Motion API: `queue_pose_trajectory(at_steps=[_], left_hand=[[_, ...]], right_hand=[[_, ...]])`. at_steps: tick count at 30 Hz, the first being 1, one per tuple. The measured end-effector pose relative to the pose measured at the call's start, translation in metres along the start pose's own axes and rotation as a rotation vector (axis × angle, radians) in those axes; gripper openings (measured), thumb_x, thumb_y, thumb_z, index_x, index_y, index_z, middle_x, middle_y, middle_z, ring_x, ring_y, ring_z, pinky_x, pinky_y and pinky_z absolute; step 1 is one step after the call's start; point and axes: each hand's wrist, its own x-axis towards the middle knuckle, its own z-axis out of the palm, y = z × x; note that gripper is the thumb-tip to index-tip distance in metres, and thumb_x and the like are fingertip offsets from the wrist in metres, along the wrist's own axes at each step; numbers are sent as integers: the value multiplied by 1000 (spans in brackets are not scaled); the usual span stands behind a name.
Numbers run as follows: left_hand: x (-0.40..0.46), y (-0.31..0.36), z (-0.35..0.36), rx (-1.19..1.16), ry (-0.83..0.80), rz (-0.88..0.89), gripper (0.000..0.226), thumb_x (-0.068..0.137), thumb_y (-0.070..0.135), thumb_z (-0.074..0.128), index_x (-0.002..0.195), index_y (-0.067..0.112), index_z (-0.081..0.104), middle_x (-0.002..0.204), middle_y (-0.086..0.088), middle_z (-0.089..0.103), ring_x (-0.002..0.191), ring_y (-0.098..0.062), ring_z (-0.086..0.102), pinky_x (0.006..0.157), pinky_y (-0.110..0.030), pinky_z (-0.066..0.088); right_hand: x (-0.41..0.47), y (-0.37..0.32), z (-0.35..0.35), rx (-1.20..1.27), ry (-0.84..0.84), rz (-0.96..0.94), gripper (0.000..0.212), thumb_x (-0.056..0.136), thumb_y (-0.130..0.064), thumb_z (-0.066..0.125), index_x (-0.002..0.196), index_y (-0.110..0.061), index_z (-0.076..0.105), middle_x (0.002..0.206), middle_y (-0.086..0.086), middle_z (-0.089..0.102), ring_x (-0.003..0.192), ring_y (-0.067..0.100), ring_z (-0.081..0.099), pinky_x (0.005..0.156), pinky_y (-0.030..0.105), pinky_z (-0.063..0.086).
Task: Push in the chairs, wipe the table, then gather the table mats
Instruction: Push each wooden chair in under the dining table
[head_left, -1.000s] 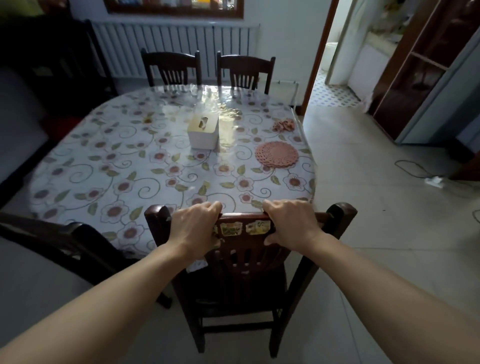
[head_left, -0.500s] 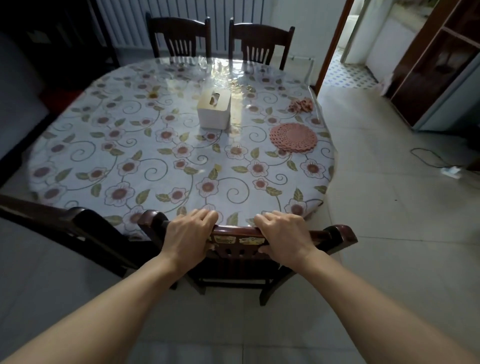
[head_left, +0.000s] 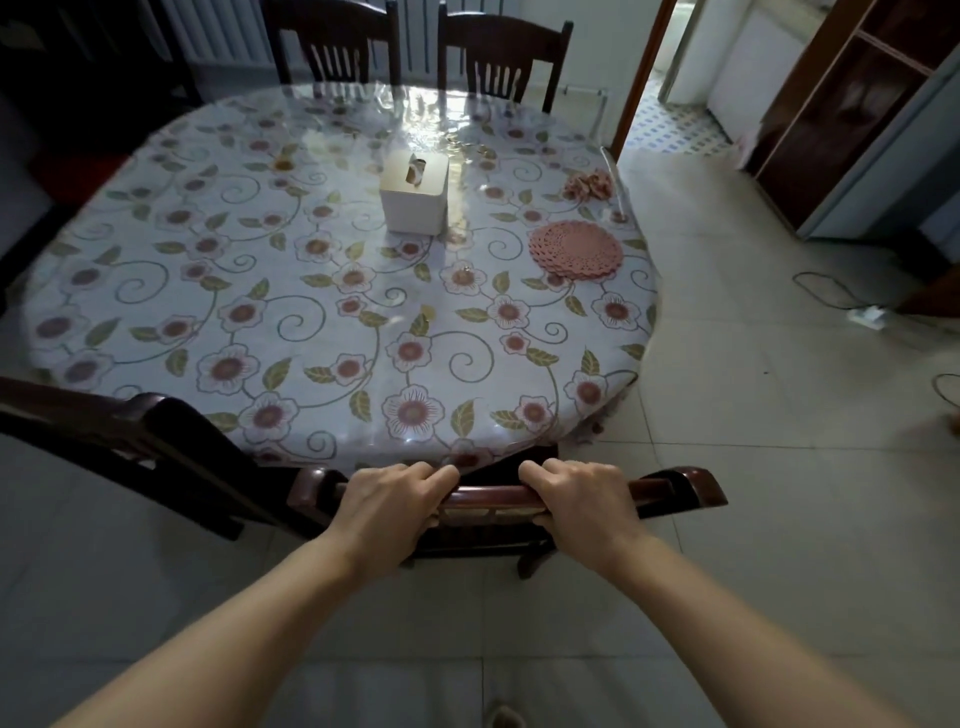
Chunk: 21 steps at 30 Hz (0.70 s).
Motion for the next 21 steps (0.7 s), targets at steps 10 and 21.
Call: queue_pose_trajectory(at_steps=[10, 21], left_hand=[[25, -34, -5, 87, 11, -85, 47, 40, 8, 81, 76, 22, 55, 55, 7, 56, 43, -17, 56, 39, -20, 23], [42, -42, -2, 62, 43, -105, 44, 47, 13, 85, 81, 20, 59, 62, 6, 60, 49, -18, 60, 44, -20, 21]], right_hand=[[45, -1, 7, 47, 83, 6, 47, 41, -26, 90, 77, -21, 60, 62, -6, 64, 50, 17, 62, 41, 24, 42], [66, 14, 13, 35, -2, -22, 42, 53, -22, 86, 88, -20, 63, 70, -7, 66, 60, 19, 64, 48, 27, 46]])
